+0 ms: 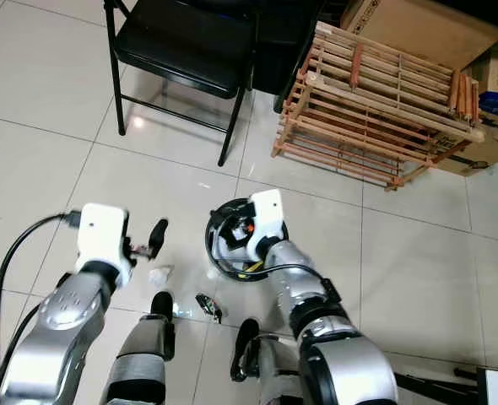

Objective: Picking trash to rubbish bin

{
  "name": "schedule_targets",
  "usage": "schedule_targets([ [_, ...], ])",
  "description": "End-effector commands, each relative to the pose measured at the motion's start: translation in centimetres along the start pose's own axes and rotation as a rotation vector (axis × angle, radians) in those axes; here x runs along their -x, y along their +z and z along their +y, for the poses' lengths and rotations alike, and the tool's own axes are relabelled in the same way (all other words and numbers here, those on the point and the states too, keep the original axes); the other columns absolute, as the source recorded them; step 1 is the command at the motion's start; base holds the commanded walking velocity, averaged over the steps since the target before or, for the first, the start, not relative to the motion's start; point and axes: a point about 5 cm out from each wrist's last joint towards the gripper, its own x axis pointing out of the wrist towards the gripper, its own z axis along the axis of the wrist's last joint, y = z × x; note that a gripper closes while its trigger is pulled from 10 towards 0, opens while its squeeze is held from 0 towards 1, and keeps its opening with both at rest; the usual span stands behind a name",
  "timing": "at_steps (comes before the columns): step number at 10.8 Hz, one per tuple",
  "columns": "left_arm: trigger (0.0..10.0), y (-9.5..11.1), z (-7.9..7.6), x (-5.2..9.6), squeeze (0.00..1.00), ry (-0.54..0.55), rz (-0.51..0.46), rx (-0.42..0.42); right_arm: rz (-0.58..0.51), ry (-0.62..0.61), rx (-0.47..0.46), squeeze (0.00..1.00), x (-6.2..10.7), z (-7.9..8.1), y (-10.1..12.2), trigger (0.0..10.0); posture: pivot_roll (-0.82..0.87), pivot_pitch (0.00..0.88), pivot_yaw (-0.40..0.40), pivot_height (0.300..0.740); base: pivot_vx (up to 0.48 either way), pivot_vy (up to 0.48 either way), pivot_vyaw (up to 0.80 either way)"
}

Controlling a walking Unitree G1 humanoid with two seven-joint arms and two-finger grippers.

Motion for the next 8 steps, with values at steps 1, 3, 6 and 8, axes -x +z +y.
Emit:
schedule_targets([
  [1,10.0,-0.7,-1.3,-0.2,0.00,-0.051,0.020,0.009,-0.003,-0.044,0.029,0.00,1.0,-1.1,-0.5,10.0,0.49,0.349,-0.219,0.740,0.000,0.000,0.00],
  [3,10.0,0.2,-2.5,-1.7,0.00,-0.102,-0.022,0.024,-0.101,-0.117,0.070,0.00,2.2,-3.0,0.8,10.0,0.44,0.300,-0.205,0.740,0.000,0.000,0.00],
  [6,10.0,1.9,-4.1,-3.9,0.00,-0.171,-0.098,0.027,-0.304,-0.188,0.167,0.00,4.8,-4.2,4.4,10.0,0.36,0.211,-0.179,0.740,0.000,0.000,0.00],
  [8,10.0,2.7,-5.3,-5.1,0.00,-0.220,-0.124,0.062,-0.424,-0.267,0.212,0.00,7.5,-4.4,7.6,10.0,0.31,0.166,-0.160,0.740,0.000,0.000,0.00],
])
